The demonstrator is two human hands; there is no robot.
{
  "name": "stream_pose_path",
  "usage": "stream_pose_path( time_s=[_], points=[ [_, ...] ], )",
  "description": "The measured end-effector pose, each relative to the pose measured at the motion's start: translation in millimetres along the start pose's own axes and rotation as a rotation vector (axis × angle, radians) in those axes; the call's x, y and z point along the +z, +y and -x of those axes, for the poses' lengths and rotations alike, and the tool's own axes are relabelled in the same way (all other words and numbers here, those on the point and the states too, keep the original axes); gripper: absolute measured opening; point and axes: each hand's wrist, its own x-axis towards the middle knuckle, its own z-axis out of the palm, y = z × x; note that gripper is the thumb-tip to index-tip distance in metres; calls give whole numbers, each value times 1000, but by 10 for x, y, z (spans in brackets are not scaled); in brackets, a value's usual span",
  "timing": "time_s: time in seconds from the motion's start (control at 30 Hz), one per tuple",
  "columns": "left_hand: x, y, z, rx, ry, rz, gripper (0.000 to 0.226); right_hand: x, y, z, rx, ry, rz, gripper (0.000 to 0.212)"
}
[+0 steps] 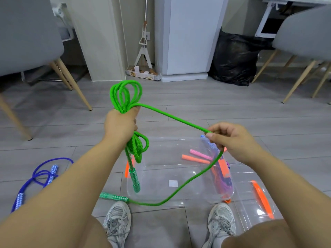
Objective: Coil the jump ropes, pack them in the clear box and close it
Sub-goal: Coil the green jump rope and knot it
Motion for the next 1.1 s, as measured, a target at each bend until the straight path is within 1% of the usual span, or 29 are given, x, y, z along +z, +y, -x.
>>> stream_pose_path(
  time_s=[0.1, 0.17, 0.27, 0.33, 0.4, 0.47, 0.57, 0.63, 0.7, 0.8, 0.93, 1.0, 1.1],
  points=[
    [-83, 93, -52, -89, 25, 238, 34, 24, 63, -11, 17, 5, 38, 12],
    [-139, 107, -71, -129, -14, 299, 31, 81, 89, 0, 11, -16, 33, 13],
    [-106, 62, -16, -171, -141, 277, 33, 228, 36, 13, -15, -23, -93, 15],
    [-12, 20, 63, -178, -215, 239, 31, 360, -55, 15, -4, 1, -180, 16],
    [97, 1, 155, -168, -260, 206, 29, 502, -118, 0, 30, 46, -200, 17],
    [183, -4, 225, -146, -282, 206, 28, 629, -142, -29, 23, 94, -145, 16],
    [258, 7, 280, -106, -281, 174, 30, 776, -179, -78, -39, 145, -37, 9],
    [288, 5, 291, -83, -266, 145, 31, 812, -209, -101, -77, 197, -40, 15],
    [303, -5, 289, -73, -243, 138, 33, 812, -243, -107, -121, 225, 45, 16],
    [318, -20, 291, -83, -214, 133, 30, 798, -295, -53, -160, 156, 258, 23],
    [337, -25, 322, -61, -243, 99, 23, 794, -348, 32, -283, 81, 383, 24],
    [345, -24, 342, -38, -273, 73, 27, 789, -343, 21, -309, 81, 416, 23],
    [350, -24, 365, -16, -274, 41, 36, 787, -302, -26, -325, 89, 443, 23]
  ],
)
